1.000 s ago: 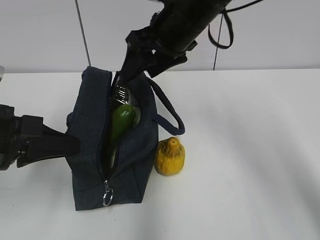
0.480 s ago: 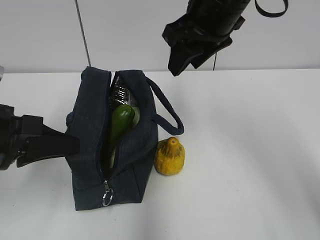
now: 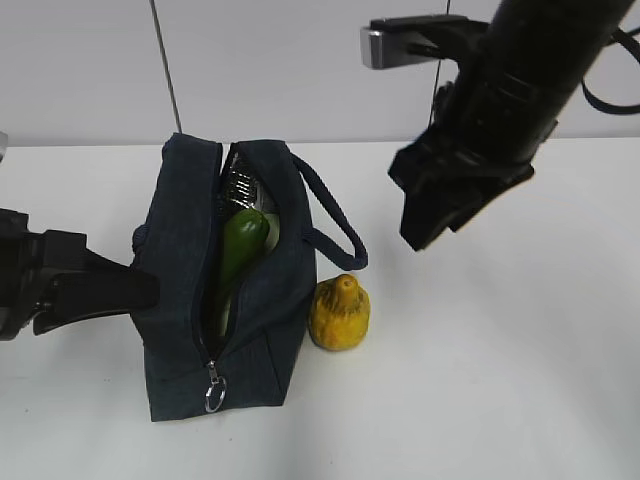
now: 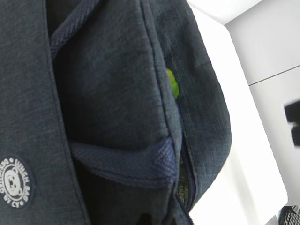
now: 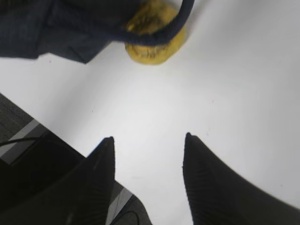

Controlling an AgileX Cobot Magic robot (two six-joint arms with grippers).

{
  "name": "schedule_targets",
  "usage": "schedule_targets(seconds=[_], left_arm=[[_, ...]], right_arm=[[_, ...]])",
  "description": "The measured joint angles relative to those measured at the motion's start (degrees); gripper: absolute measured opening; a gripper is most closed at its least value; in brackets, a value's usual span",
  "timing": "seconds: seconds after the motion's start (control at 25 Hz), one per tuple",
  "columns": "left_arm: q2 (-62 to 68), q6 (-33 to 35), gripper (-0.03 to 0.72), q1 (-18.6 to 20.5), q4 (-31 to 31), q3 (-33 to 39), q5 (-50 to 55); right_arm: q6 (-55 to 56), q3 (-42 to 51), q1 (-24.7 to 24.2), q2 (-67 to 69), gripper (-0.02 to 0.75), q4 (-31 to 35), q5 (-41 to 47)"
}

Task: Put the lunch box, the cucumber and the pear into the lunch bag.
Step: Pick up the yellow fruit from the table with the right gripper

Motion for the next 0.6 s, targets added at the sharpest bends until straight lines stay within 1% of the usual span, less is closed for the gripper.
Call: schedule_targets(seconds=[0.08, 0.24, 0.4, 0.6], left_arm=[[0.0, 0.0, -0.015, 0.0, 0.0, 0.0, 0.0], [0.0, 0.0, -0.015, 0.0, 0.0, 0.0, -0.1], [0.0, 0.0, -0.015, 0.0, 0.0, 0.0, -0.1], [0.0, 0.0, -0.015, 0.0, 0.0, 0.0, -0.1]], right_arm=[[0.0, 5.1, 0.0, -2.6, 0.377, 0.4, -0.9], [-2.6, 14.7, 0.0, -7.9, 0.377, 3.4, -8.8], [-9.1, 23.1, 0.0, -11.5, 0.377, 10.1, -18.4], [-19.9, 33.0, 0.0, -12.5, 0.373, 21.1, -32.4]])
